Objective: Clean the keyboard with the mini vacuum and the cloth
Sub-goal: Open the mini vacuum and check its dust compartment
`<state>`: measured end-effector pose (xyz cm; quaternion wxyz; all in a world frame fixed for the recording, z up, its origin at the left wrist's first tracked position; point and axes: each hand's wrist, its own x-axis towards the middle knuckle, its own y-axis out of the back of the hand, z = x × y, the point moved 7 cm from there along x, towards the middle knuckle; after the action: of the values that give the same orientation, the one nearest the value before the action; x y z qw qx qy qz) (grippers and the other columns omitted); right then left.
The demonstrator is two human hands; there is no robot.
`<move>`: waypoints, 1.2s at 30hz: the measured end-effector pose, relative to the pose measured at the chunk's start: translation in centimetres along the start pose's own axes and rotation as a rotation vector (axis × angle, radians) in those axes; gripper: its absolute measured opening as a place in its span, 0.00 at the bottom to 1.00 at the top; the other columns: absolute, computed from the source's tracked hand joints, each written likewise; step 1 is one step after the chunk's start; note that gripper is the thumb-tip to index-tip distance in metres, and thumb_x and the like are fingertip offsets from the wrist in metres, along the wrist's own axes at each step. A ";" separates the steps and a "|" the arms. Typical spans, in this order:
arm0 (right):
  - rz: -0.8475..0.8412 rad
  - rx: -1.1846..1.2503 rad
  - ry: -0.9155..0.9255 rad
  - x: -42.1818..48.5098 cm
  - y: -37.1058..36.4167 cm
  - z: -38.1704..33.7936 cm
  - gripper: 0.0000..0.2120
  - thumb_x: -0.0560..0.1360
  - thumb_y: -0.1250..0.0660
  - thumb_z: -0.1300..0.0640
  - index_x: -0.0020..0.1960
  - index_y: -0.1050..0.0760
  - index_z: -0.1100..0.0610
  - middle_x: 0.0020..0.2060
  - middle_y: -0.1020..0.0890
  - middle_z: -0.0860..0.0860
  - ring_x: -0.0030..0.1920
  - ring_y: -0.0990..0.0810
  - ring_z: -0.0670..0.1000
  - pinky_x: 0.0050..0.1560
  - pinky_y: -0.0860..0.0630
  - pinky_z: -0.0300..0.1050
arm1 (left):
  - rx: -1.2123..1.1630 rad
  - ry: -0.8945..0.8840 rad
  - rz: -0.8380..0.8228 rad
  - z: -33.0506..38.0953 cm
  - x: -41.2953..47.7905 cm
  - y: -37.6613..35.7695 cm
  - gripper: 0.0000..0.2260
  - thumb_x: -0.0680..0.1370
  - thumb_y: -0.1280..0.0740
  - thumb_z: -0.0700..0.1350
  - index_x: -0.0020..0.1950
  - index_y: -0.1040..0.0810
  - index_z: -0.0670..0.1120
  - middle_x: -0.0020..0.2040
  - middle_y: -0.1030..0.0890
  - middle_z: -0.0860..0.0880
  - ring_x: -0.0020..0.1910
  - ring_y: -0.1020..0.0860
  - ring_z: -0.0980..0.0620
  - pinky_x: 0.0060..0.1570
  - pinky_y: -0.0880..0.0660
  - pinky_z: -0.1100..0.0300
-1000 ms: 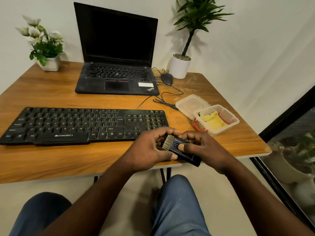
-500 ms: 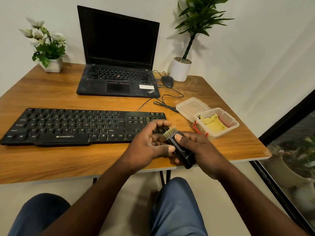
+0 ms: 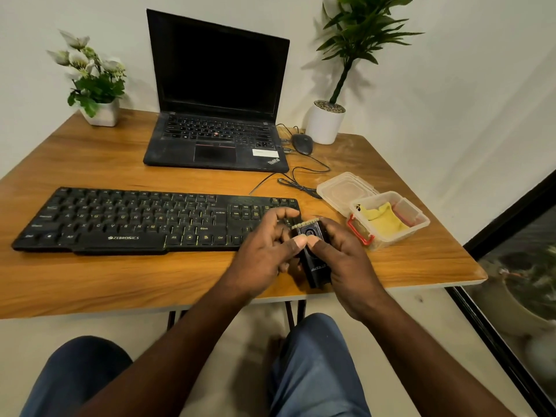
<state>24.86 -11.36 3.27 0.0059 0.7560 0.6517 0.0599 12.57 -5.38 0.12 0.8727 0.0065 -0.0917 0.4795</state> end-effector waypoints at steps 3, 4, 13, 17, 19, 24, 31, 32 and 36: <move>-0.094 0.077 -0.072 -0.4 0.0 0.7 0.19 0.83 0.36 0.62 0.73 0.29 0.52 0.59 0.17 0.59 0.57 0.17 0.61 0.57 0.20 0.63 | -0.045 -0.004 0.002 0.1 0.0 0.1 0.21 0.76 0.29 0.49 0.68 0.28 0.55 0.37 0.28 0.52 0.31 0.29 0.52 0.32 0.31 0.58; -0.118 0.073 -0.076 -0.5 0.1 0.8 0.21 0.83 0.36 0.62 0.75 0.31 0.52 0.60 0.18 0.57 0.58 0.17 0.60 0.59 0.20 0.60 | -0.043 -0.010 -0.004 0.1 0.0 0.0 0.21 0.76 0.29 0.49 0.68 0.28 0.55 0.38 0.28 0.51 0.31 0.29 0.51 0.31 0.30 0.58; -0.139 0.134 -0.199 -0.7 1.5 1.3 0.28 0.78 0.34 0.56 0.78 0.34 0.50 0.63 0.17 0.57 0.58 0.18 0.60 0.58 0.20 0.55 | 0.127 -0.030 -0.038 -0.4 -0.1 -0.4 0.12 0.83 0.32 0.44 0.65 0.23 0.56 0.37 0.28 0.54 0.31 0.29 0.55 0.32 0.30 0.54; -0.207 -0.018 -0.236 -0.8 2.8 1.4 0.38 0.75 0.26 0.51 0.81 0.37 0.48 0.67 0.19 0.51 0.65 0.19 0.57 0.67 0.22 0.56 | 0.293 -0.057 -0.016 0.0 -0.3 -0.7 0.13 0.83 0.33 0.46 0.67 0.25 0.54 0.35 0.24 0.55 0.32 0.26 0.57 0.35 0.28 0.52; -0.242 -0.159 -0.227 -0.9 3.5 1.3 0.45 0.69 0.21 0.53 0.80 0.38 0.45 0.68 0.21 0.46 0.66 0.20 0.48 0.67 0.22 0.51 | 0.361 -0.075 -0.021 0.3 -0.4 -1.0 0.14 0.83 0.32 0.48 0.68 0.25 0.55 0.36 0.24 0.55 0.32 0.25 0.57 0.35 0.26 0.52; -0.327 -0.298 -0.242 -0.6 4.5 1.3 0.48 0.64 0.14 0.58 0.76 0.36 0.42 0.66 0.22 0.50 0.63 0.18 0.50 0.53 0.18 0.46 | 0.519 -0.119 -0.056 0.9 -0.6 -1.4 0.25 0.76 0.30 0.59 0.73 0.28 0.58 0.45 0.24 0.57 0.37 0.27 0.59 0.37 0.27 0.56; -0.380 -0.628 -0.108 0.1 5.3 1.0 0.31 0.69 0.18 0.59 0.66 0.29 0.48 0.55 0.18 0.47 0.52 0.16 0.50 0.43 0.19 0.40 | 0.813 -0.158 -0.184 0.8 -0.8 -2.9 0.39 0.74 0.28 0.65 0.81 0.40 0.61 0.68 0.36 0.62 0.45 0.23 0.59 0.51 0.21 0.55; -0.391 -0.678 -0.078 0.2 5.4 0.9 0.31 0.69 0.18 0.58 0.66 0.29 0.49 0.56 0.18 0.46 0.54 0.17 0.47 0.47 0.19 0.40 | 0.838 -0.172 -0.194 0.7 -0.8 -3.1 0.39 0.74 0.28 0.65 0.81 0.40 0.61 0.71 0.36 0.63 0.49 0.23 0.59 0.54 0.22 0.54; -0.366 -0.750 -0.017 0.3 6.1 0.9 0.29 0.69 0.18 0.58 0.63 0.28 0.50 0.54 0.18 0.46 0.55 0.17 0.45 0.53 0.17 0.46 | 0.903 -0.215 -0.204 0.2 -0.7 -3.5 0.36 0.76 0.28 0.61 0.81 0.39 0.59 0.75 0.33 0.61 0.70 0.30 0.58 0.67 0.26 0.50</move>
<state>31.01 -11.89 2.98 0.2968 0.5737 0.7081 0.2852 15.10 -7.92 0.48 0.8109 0.4438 0.0371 0.3797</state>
